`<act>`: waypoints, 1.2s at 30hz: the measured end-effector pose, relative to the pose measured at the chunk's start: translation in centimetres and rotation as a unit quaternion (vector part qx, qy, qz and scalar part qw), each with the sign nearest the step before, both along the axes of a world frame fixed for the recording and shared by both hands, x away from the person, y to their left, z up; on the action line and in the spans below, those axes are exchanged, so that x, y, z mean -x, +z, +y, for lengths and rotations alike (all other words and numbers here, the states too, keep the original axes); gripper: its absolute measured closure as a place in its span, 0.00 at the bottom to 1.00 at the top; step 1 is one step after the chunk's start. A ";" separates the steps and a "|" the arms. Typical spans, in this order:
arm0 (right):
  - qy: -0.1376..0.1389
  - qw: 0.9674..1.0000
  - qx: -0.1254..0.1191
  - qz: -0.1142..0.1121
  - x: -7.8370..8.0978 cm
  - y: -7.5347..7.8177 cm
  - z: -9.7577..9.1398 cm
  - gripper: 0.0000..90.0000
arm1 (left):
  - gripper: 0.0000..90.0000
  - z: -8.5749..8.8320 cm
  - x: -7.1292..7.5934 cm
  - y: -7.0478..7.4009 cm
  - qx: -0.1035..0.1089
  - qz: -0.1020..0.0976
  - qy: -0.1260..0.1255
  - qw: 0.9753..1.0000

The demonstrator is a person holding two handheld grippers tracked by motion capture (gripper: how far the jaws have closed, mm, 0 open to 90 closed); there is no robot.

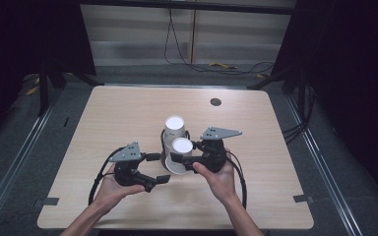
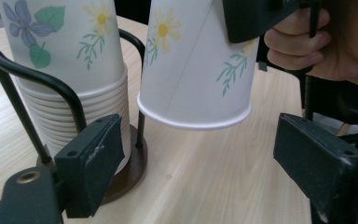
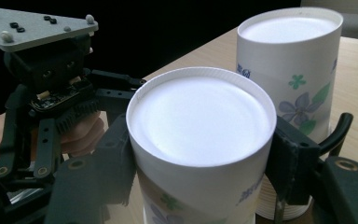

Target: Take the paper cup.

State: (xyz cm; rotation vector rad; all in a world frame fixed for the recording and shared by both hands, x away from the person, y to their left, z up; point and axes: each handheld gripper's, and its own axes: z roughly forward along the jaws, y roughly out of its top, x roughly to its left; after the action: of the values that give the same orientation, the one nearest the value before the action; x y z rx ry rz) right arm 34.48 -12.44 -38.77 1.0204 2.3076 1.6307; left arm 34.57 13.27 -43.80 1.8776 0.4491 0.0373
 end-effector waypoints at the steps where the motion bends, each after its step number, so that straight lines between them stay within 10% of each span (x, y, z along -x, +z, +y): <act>1: 0.001 1.000 -0.001 0.002 -0.1 -0.1 0.1 0.39 | 0.18 0.0 0.0 0.0 0.001 0.000 -0.002 1.000; 36: 0.035 0.999 0.007 0.004 0.7 -1.3 3.3 0.39 | 0.22 -0.4 0.1 -0.8 0.000 0.004 0.012 1.000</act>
State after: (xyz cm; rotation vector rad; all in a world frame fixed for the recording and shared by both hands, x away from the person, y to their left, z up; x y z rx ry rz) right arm 33.80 -9.14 -40.04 0.9543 2.3817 1.6364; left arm 34.46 12.89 -44.61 1.8734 0.4779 0.0460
